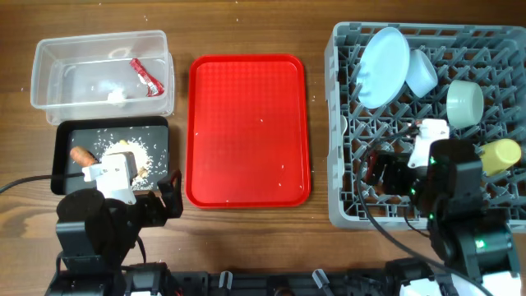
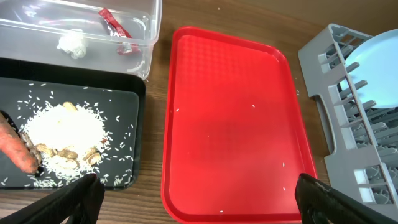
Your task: Sort waste into correct bins and load items into the dishwasher rack
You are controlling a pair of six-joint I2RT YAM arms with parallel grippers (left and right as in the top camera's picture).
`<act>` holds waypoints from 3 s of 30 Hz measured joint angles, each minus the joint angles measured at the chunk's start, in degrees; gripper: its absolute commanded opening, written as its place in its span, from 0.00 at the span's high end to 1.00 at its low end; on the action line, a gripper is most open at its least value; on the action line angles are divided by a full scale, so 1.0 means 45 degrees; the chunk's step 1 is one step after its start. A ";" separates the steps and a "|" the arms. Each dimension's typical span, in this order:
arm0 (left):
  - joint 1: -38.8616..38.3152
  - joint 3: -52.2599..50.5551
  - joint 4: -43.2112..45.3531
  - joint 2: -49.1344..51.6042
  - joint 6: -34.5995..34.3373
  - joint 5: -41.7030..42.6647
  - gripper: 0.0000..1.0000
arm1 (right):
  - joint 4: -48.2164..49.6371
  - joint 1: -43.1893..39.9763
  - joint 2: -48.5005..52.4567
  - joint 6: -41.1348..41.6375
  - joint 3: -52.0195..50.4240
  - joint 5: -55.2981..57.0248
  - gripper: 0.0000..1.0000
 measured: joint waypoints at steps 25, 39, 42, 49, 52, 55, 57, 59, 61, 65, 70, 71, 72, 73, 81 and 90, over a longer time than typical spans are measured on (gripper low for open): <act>0.0000 -0.0019 -0.0005 0.0000 0.0000 0.0005 0.00 | 1.2060 -0.1617 -0.9054 -0.0680 -1.0904 -0.0884 0.00; 0.0000 -0.0019 0.0000 0.0000 0.0000 0.0000 0.00 | 1.1302 -0.1627 -0.9054 -0.1719 -1.0948 -0.1739 0.00; 0.0000 -0.0019 0.0000 0.0000 0.0000 0.0000 0.00 | 1.1302 -0.1627 -0.9054 -0.1719 -1.0948 -0.1744 0.00; 0.0000 -0.0019 0.0000 0.0000 0.0000 0.0000 0.00 | 1.1302 -0.1627 -0.9054 -0.1719 -1.0948 -0.1778 0.00; 0.0000 -0.0019 0.0000 0.0000 0.0000 0.0000 0.00 | 1.1302 -0.1627 -0.9054 -0.1719 -1.0948 -0.1778 0.00; 0.0000 -0.0019 0.0000 0.0000 0.0000 0.0000 0.00 | 1.1302 -0.1632 -0.9054 -0.1724 -1.0948 -0.1778 0.00; 0.0000 -0.0019 -0.0423 -0.0058 0.0000 0.0000 0.00 | 1.1302 -0.1627 -0.9054 -0.1773 -1.0948 -0.1778 0.00; 0.0000 -0.0053 -0.0967 -0.0369 0.0000 0.0000 0.00 | 1.1302 -0.1627 -0.9054 -0.1807 -1.0948 -0.1778 0.00; 0.0000 -0.0457 -0.0816 -0.1190 0.0000 0.0000 0.00 | 1.1307 -0.1627 -0.9054 -0.1807 -1.0948 -0.1778 0.00; 0.0000 -0.2832 0.1039 -0.3308 0.0000 -0.0015 0.00 | 1.1322 -0.1627 -0.9054 -0.1807 -1.0948 -0.1783 0.00; 0.0000 -0.6183 0.4245 -0.5508 0.0000 -0.0058 0.00 | 1.1307 -0.1627 -0.9054 -0.1812 -1.0948 -0.1783 0.00; 0.0000 -0.6620 0.4935 -0.5761 0.0000 -0.0063 0.00 | 1.1312 -0.1627 -0.9054 -0.1812 -1.0948 -0.1783 0.01; 0.0000 -0.6970 0.5411 -0.5940 -0.0005 -0.0063 0.00 | 1.1312 -0.1627 -0.9054 -0.1812 -1.0948 -0.1783 0.00; 0.0000 -0.7276 0.6037 -0.6018 0.0000 -0.0063 0.00 | 1.1317 -0.1627 -0.9054 -0.1812 -1.0948 -0.1783 0.00; 0.0000 -0.9894 1.2590 -0.6086 0.0991 -0.0350 0.00 | 1.1312 -0.1627 -0.9063 -0.1812 -1.0948 -0.1783 0.00; 0.0000 -1.0331 1.1502 -0.6076 0.1433 -0.0636 0.00 | 1.1312 -0.1627 -0.9063 -0.1812 -1.0948 -0.1783 0.00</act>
